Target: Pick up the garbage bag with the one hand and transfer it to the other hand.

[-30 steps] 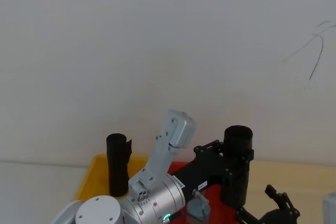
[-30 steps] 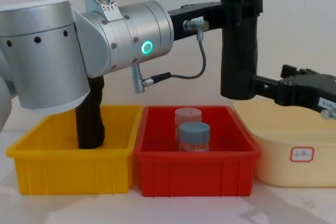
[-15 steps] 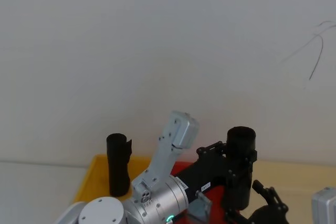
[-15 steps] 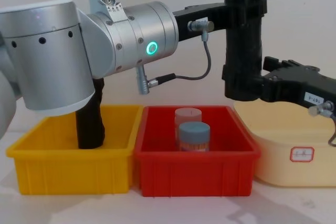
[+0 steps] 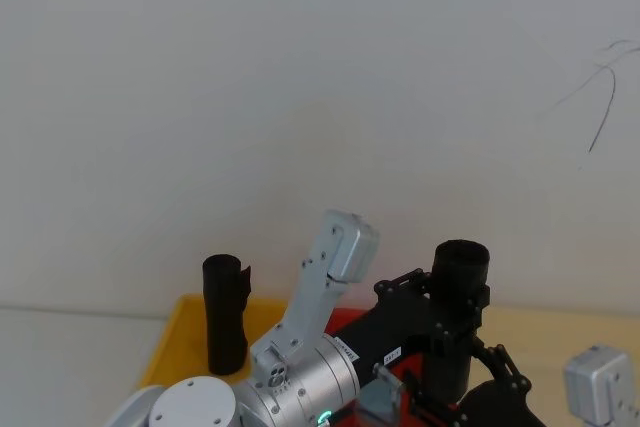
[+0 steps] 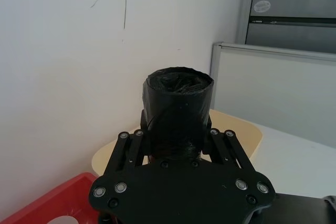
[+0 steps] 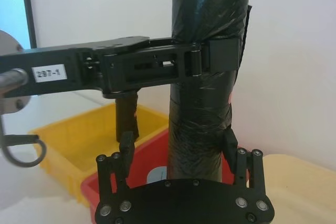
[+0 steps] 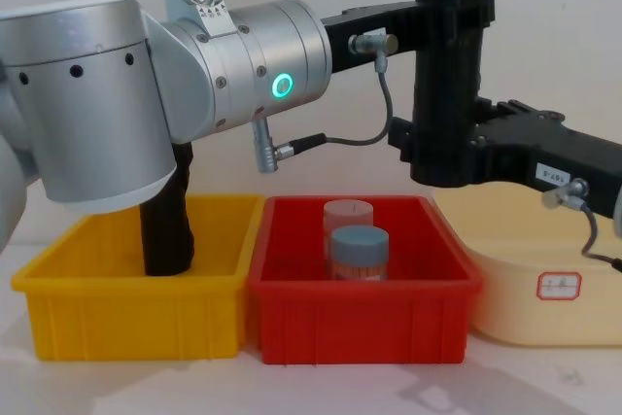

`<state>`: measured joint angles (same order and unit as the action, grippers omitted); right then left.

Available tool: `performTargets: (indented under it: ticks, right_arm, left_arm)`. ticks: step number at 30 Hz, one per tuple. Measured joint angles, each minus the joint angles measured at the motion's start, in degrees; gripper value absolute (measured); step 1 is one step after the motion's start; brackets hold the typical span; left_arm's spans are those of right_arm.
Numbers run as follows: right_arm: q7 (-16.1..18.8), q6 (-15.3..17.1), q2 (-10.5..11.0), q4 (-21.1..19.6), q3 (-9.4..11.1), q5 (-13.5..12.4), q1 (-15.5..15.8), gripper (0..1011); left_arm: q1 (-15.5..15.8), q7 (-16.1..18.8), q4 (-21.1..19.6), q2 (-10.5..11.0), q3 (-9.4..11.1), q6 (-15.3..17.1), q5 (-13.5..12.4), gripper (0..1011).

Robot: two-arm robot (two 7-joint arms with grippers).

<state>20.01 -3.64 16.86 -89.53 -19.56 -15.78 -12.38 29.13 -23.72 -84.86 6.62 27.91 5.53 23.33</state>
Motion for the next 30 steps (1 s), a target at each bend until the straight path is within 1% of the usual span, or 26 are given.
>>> performTargets:
  ticks: [8, 16, 20, 25, 26, 30]
  right_arm:
    - [-1.6, 1.3, -1.4, 2.3, -0.1, 1.6, -1.9, 1000]
    - [-3.0, 2.2, -2.5, 4.5, 0.2, 2.6, -3.3, 1000]
    - [-3.3, 2.4, -2.9, 5.2, 0.5, 2.9, -3.6, 928]
    - [-3.6, 2.6, -3.3, 5.5, 0.8, 3.3, -3.8, 797]
    - [-3.7, 2.7, -3.3, 5.6, 0.9, 3.4, -3.9, 743]
    - [-3.8, 2.8, -3.5, 5.8, 1.0, 3.6, -4.0, 631]
  left_arm:
    - [-0.3, 0.4, -0.7, 0.4, 0.2, 0.3, 0.4, 481]
    - [-0.4, 0.9, -1.1, 0.8, 0.3, 0.5, 0.8, 481]
    - [-0.4, 1.0, -1.2, 1.0, 0.4, 0.6, 1.0, 481]
    - [-0.4, 1.2, -1.3, 1.2, 0.5, 0.7, 1.2, 481]
    - [-0.4, 1.2, -1.3, 1.2, 0.5, 0.7, 1.2, 481]
    - [-0.5, 1.3, -1.3, 1.3, 0.5, 0.7, 1.3, 481]
